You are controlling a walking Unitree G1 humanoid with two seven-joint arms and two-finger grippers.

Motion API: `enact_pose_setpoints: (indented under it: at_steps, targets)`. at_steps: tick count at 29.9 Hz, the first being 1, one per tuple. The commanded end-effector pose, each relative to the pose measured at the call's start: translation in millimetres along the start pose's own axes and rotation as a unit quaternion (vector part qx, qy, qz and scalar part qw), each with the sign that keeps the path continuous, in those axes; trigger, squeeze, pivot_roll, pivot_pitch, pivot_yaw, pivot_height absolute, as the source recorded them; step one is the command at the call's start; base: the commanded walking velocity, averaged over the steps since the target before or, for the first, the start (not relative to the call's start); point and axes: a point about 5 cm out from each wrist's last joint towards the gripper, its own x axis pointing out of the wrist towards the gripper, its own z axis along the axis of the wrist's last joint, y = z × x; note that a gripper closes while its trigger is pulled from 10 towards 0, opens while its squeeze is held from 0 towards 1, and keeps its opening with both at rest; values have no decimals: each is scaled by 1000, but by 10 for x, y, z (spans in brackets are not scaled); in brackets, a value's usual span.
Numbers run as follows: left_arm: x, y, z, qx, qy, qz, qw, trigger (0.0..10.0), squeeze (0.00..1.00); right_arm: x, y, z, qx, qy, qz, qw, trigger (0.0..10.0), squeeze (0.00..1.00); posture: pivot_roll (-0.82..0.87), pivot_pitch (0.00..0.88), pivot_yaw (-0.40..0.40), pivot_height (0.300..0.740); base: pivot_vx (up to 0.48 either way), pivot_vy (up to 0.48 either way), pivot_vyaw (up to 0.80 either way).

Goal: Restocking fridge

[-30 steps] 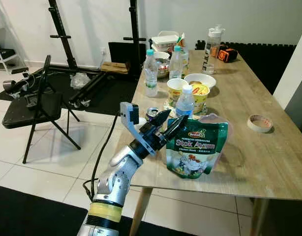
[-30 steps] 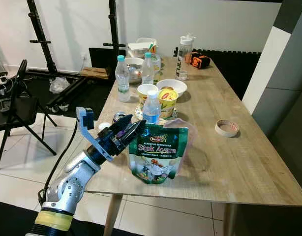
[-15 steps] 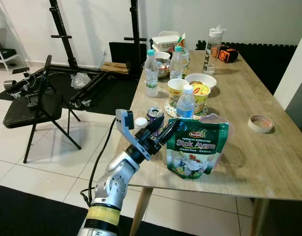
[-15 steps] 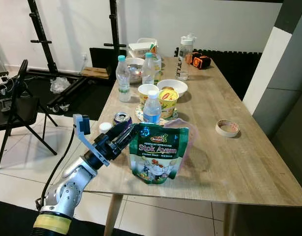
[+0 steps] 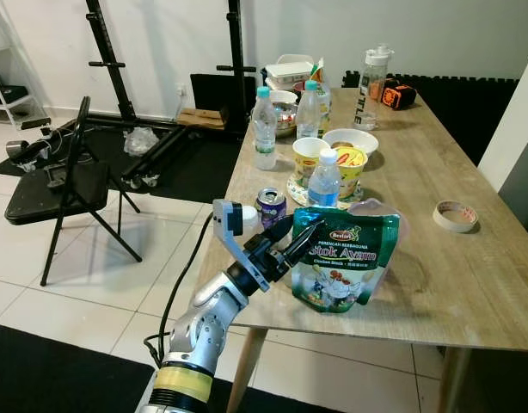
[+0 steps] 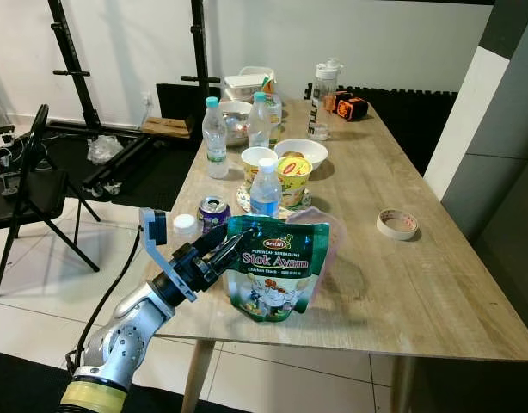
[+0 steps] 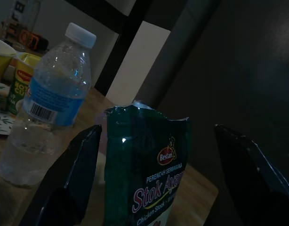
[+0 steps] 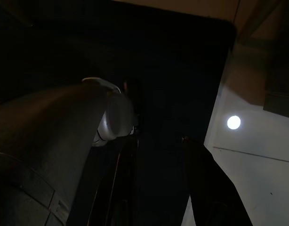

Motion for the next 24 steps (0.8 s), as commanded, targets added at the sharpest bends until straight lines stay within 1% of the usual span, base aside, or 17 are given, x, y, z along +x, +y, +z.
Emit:
enact_pose_setpoints:
  at_steps: [1,6,11,15,18,24]
  targets:
    - [-9,-10,-52,-5,9,-2,1000,10000,0,-6,-10,-20,5,1,-2,1000,10000,0,-82,25,10,740,0,0,0]
    - [-13,-25,-80,-4,17,-8,1000,10000,0,-6,-10,-21,6,0,-2,1000,10000,0,-83,27,11,740,0,0,0]
    - [-31,-35,-102,7,32,-16,999,10000,0,-7,-11,-22,6,0,-2,1000,10000,0,-83,27,11,740,0,0,0]
    - [-42,-73,-110,7,38,-32,999,10000,0,-8,-15,-25,6,0,-2,1000,10000,0,-83,31,10,740,0,0,0]
    - [-49,-97,-169,10,52,-38,998,10000,0,-11,-19,-36,7,2,-3,1000,10000,0,-83,31,10,740,0,0,0]
    - [-33,-127,-226,18,63,-41,997,10000,0,-11,-24,-26,9,0,-4,1000,10000,0,-86,33,9,740,0,0,0]
